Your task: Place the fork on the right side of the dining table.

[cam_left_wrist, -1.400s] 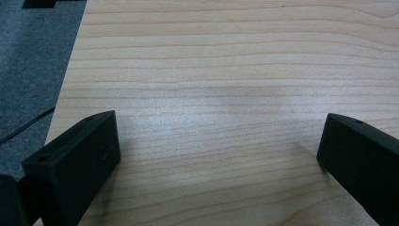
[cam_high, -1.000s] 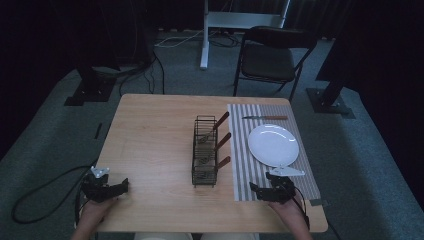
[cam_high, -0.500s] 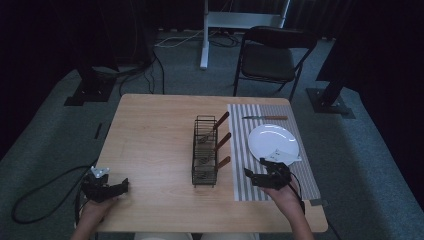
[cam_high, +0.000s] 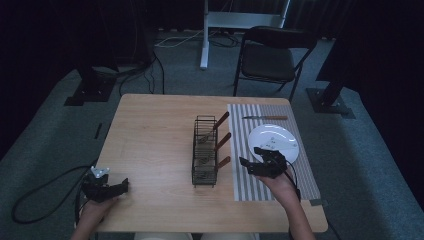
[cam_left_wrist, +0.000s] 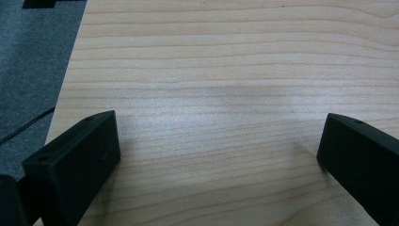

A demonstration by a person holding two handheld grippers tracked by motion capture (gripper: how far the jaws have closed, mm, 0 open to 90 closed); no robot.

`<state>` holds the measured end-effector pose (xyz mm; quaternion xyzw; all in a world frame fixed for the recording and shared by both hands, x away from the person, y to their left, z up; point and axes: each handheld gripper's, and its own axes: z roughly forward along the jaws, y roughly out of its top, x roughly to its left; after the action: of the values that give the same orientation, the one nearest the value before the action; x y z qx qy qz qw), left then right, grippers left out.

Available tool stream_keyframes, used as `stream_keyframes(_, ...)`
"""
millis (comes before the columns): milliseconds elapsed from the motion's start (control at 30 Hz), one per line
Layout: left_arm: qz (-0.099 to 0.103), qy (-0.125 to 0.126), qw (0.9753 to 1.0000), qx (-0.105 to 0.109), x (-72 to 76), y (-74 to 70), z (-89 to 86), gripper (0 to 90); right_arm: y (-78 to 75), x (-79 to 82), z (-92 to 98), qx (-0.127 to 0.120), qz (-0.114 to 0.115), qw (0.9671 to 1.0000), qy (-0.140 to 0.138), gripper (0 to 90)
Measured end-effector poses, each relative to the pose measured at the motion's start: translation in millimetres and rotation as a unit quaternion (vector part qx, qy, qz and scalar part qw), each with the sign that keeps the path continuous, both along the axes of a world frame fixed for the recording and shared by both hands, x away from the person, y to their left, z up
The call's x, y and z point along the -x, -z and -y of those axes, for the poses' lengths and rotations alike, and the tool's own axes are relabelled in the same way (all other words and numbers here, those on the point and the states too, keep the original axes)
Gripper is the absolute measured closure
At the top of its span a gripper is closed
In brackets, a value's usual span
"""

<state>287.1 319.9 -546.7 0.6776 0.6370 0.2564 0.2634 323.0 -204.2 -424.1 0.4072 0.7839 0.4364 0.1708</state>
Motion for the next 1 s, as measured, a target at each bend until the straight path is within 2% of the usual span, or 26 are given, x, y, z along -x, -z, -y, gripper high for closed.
stream_keyframes(167,0.001,-0.001,1.0000,0.001,-0.1,0.1,0.2,0.2,-14.9,-7.0,-9.0,-0.006,0.014,0.9999,-0.008,30.1)
stream_keyframes(233,0.000,0.000,1.0000,0.000,0.0,-0.1,0.0,0.2,-19.3,-9.1,-12.7,-0.003,0.017,0.9998,-0.010,32.9)
stream_keyframes(533,0.000,0.000,1.0000,-0.001,0.0,0.0,-0.1,0.2,-32.6,-17.5,-27.5,-0.003,0.025,0.9993,-0.027,35.8)
stream_keyframes(767,0.000,0.000,1.0000,-0.001,0.0,-0.1,-0.1,0.2,-38.6,-21.8,-38.7,-0.005,0.027,0.9986,-0.044,37.7)
stream_keyframes(1000,0.000,0.000,1.0000,-0.001,0.0,-0.1,-0.1,0.2,-37.9,-31.8,-50.3,-0.011,0.016,0.9983,-0.055,42.1)
